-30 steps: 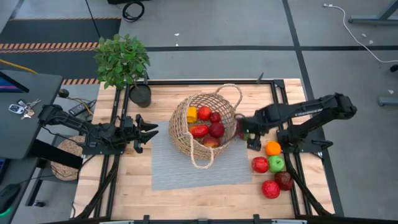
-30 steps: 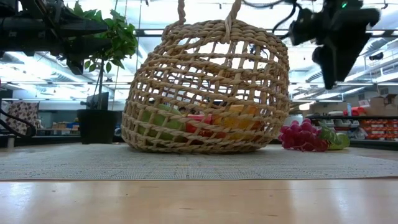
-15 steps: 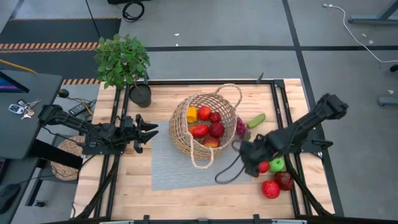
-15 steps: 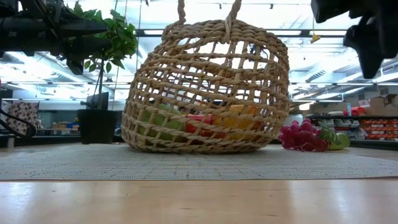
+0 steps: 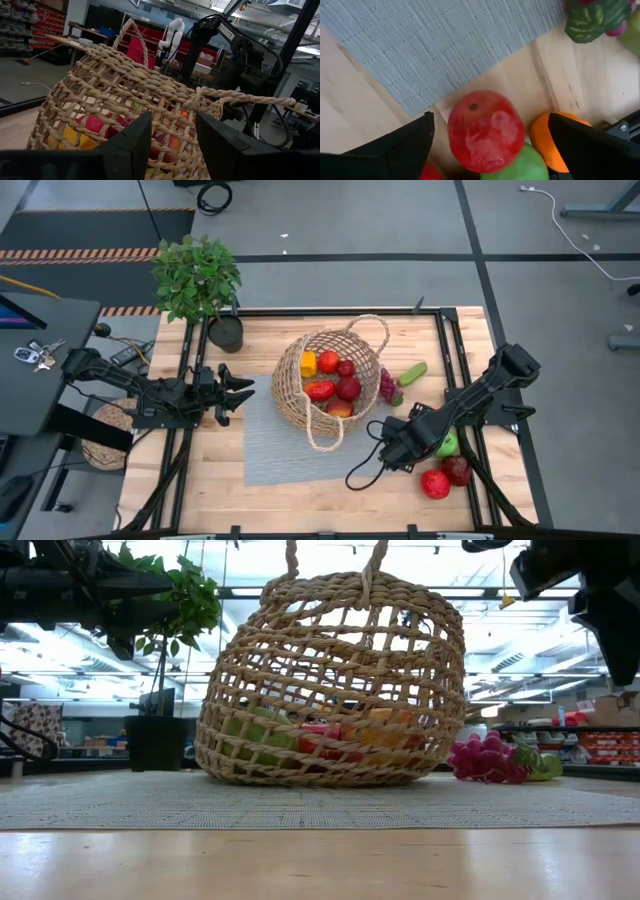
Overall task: Build produce basket
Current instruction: Put the red apple into the brown basket
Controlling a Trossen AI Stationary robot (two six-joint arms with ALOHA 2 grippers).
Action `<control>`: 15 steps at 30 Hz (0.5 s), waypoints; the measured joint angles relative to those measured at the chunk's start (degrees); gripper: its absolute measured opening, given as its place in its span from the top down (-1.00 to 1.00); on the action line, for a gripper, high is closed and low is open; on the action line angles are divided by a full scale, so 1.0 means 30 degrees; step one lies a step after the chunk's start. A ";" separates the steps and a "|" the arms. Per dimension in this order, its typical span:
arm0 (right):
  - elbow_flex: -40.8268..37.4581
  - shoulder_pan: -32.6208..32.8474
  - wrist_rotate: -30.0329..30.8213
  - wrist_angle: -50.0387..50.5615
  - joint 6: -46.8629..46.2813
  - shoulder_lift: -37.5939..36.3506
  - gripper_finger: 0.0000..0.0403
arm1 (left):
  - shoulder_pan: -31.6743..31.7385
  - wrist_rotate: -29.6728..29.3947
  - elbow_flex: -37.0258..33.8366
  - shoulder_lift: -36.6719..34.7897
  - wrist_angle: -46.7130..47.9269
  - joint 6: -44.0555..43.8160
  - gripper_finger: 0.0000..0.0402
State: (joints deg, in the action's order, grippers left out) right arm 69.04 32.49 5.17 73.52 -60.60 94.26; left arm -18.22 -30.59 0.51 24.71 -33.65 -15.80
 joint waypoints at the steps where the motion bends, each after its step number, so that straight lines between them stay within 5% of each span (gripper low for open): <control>1: -0.0025 -0.0004 0.0000 -0.0015 -0.0149 0.0000 -0.97 | 0.0000 0.0000 0.0000 0.0001 0.0001 -0.0004 0.20; 15: -0.4725 0.2572 0.2272 -0.3317 -0.7032 -0.4704 -0.96 | 0.0000 0.0000 0.0000 0.0001 0.0000 0.0003 0.20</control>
State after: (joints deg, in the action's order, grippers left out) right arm 54.87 40.21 11.98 63.56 -81.70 80.15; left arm -18.22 -30.59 0.51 24.71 -33.65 -15.79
